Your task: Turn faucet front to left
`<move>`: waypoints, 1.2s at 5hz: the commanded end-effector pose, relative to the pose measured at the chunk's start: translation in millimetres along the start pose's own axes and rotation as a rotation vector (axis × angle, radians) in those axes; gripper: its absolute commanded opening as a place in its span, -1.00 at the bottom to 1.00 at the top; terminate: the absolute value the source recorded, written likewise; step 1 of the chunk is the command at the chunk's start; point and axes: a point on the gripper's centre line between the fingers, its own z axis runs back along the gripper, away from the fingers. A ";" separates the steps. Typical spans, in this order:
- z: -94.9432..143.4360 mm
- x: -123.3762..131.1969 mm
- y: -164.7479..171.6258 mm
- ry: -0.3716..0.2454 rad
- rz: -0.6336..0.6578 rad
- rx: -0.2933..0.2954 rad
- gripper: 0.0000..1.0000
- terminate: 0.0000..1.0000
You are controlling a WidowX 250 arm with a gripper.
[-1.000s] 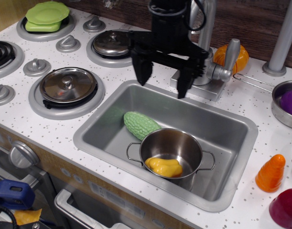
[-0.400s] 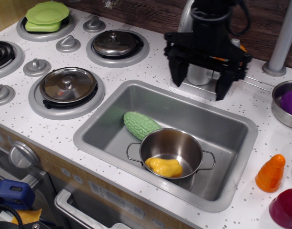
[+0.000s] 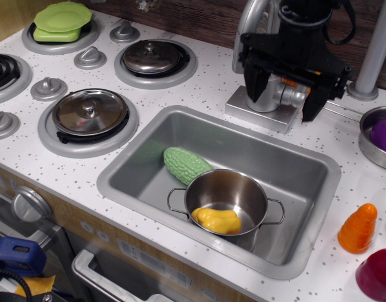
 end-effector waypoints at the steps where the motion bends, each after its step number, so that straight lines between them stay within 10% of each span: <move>1: 11.9 15.8 2.0 -0.091 -0.024 0.008 1.00 -1.00; 6: 16.1 31.8 65.6 -0.084 -0.146 -0.034 1.00 -1.00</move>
